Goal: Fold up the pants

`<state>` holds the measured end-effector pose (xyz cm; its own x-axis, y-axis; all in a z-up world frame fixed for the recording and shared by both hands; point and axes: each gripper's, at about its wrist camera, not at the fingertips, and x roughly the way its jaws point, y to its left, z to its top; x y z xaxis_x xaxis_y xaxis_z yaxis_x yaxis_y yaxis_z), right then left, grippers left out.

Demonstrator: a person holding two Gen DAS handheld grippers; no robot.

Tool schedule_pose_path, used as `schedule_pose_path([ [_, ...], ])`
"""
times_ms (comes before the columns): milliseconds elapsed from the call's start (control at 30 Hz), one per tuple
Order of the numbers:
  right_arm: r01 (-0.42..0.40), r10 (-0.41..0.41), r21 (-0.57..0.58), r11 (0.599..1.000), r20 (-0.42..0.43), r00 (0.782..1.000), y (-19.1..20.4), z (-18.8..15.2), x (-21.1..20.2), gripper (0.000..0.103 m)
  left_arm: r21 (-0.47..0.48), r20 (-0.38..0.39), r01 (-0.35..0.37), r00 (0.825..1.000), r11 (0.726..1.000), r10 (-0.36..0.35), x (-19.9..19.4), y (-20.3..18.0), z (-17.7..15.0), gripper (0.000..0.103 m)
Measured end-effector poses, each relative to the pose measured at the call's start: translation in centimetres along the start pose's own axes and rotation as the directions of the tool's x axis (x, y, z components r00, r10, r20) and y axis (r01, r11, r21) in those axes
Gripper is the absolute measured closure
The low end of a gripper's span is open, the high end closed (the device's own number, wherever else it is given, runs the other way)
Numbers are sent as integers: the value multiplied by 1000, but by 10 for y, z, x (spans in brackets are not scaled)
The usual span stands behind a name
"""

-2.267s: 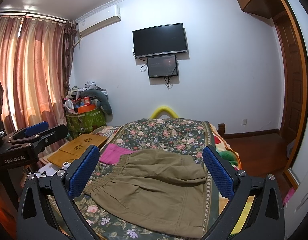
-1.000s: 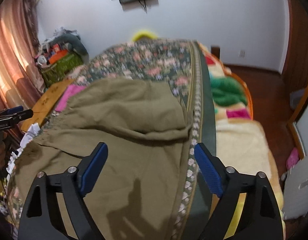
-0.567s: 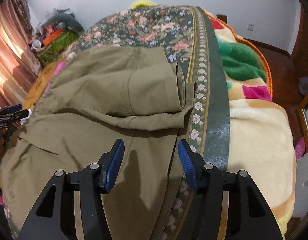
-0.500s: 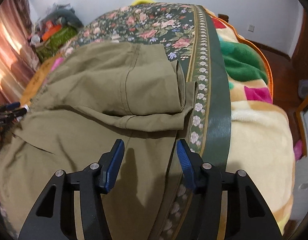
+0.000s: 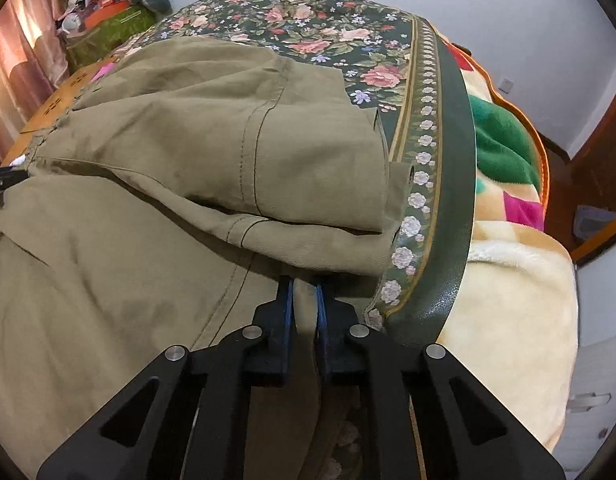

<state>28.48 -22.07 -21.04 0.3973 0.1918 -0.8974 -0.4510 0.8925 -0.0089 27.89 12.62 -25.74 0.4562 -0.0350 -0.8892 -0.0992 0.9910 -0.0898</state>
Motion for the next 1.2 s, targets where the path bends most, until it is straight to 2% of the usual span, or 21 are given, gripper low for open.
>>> schedule_pose_path([
  [100,19,-19,-33,999,6,1000,8,-1,-4,97,15,39,-93,995,996,92,-4,-6,-2,23],
  [167,10,-10,-37,999,7,1000,10,-5,-8,98,7,44,-118,992,993,118,-5,-4,-1,23],
  [333,-22,22,24,999,3,1000,3,-8,-8,99,-12,16,-96,995,995,96,0,4,0,22],
  [467,-40,40,34,999,-9,999,4,-6,-12,98,36,12,-90,996,995,89,-5,0,-1,22],
  [600,-109,110,95,990,-2,994,-6,-8,-26,94,86,5,-97,995,992,97,-20,-6,1,22],
  [700,-134,133,115,984,17,991,-11,-10,-39,94,111,37,-109,994,988,105,-36,-9,10,22],
  [800,-135,130,108,985,55,990,-13,-7,-53,94,115,78,-117,991,986,109,-51,-7,23,15],
  [867,-141,130,116,983,91,987,-16,-2,-60,85,112,108,-136,986,984,124,-56,-4,34,12],
  [967,-152,135,119,981,137,981,-20,8,-64,76,99,104,-149,985,984,139,-52,1,47,11],
  [1067,-162,143,117,980,161,977,-21,24,-59,70,82,78,-128,989,988,122,-40,4,57,11],
  [1200,-158,141,110,981,149,979,-20,38,-39,68,104,24,-128,992,986,126,-20,3,60,11],
])
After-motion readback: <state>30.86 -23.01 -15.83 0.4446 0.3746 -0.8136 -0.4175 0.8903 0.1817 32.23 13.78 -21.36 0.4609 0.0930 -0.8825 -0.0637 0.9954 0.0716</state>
